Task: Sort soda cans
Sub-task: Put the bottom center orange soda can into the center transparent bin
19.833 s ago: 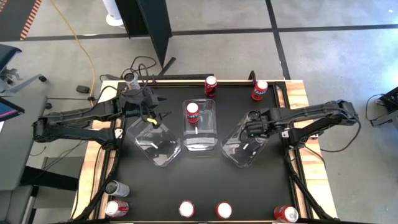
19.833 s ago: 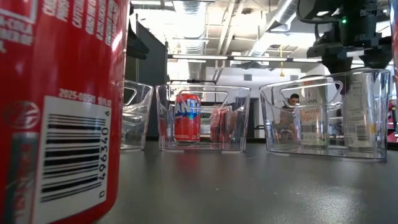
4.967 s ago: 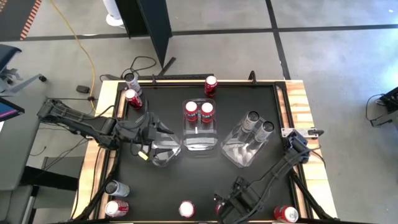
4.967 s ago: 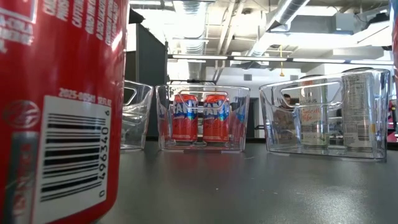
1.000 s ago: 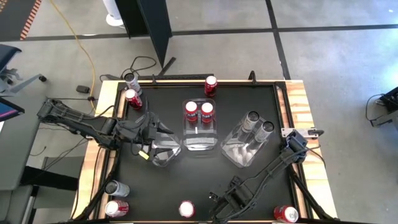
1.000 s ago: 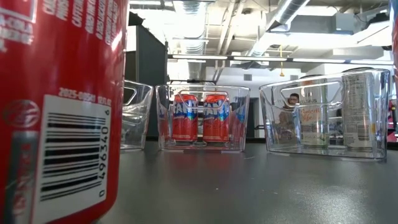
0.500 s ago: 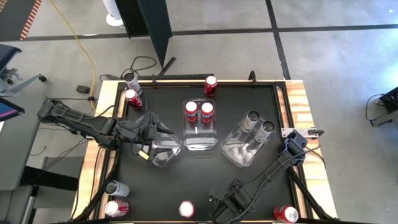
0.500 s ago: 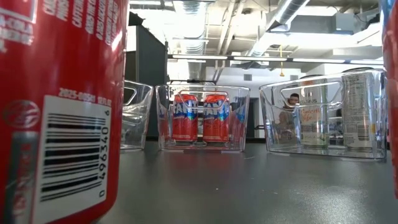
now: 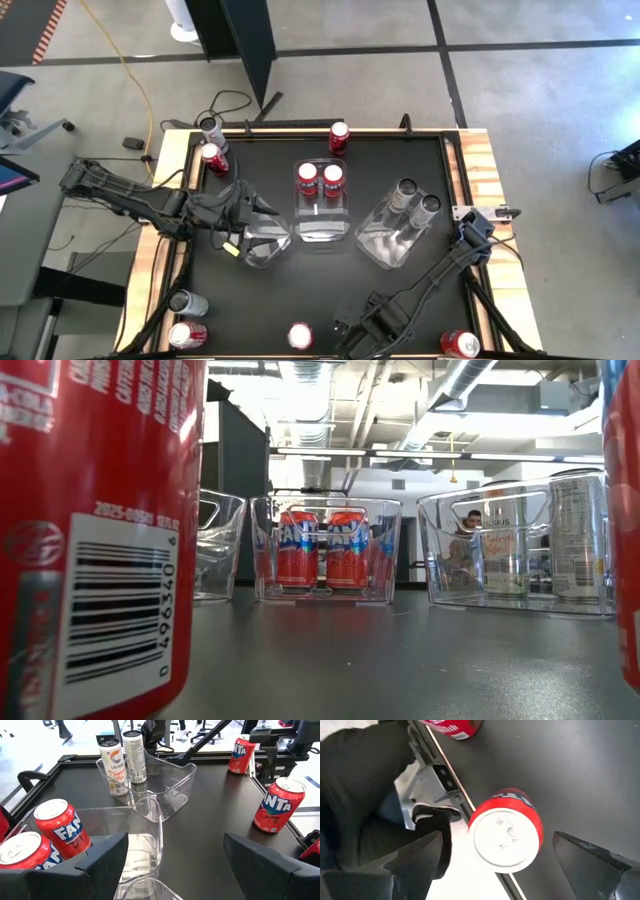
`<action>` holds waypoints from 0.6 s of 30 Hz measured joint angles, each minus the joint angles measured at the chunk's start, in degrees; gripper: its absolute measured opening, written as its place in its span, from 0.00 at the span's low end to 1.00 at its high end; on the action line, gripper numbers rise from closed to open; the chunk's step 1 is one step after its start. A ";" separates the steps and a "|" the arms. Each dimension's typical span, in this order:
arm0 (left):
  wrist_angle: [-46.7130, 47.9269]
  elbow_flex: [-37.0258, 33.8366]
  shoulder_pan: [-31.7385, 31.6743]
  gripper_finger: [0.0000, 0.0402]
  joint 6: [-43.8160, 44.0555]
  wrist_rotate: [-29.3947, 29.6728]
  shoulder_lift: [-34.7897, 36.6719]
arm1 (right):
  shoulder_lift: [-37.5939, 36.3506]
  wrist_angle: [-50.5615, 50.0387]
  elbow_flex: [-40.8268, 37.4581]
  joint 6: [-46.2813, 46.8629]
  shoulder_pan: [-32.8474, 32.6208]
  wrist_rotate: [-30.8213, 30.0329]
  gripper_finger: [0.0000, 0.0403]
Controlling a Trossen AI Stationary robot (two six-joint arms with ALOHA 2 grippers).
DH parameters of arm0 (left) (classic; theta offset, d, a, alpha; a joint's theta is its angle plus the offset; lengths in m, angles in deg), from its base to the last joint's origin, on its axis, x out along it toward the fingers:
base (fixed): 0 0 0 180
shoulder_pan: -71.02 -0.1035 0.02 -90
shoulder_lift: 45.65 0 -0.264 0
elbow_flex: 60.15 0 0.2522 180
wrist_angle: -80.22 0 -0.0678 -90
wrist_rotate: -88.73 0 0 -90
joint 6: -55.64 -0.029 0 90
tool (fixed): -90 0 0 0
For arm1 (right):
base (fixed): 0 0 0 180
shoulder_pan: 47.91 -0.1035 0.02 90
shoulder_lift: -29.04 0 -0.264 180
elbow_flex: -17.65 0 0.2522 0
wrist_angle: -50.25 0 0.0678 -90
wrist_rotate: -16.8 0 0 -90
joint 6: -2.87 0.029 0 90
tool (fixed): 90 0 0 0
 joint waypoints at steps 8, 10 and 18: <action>0.04 0.00 0.00 0.80 0.00 0.00 0.00 | 0.24 -2.09 -1.77 2.48 -0.22 -0.75 0.99; 0.04 0.00 0.00 0.80 0.00 0.00 0.00 | 0.17 -1.76 -1.74 2.59 -0.22 -0.88 0.99; 0.04 0.00 0.00 0.80 0.00 0.00 0.00 | 0.10 -0.44 -3.04 3.74 -0.24 -0.93 0.99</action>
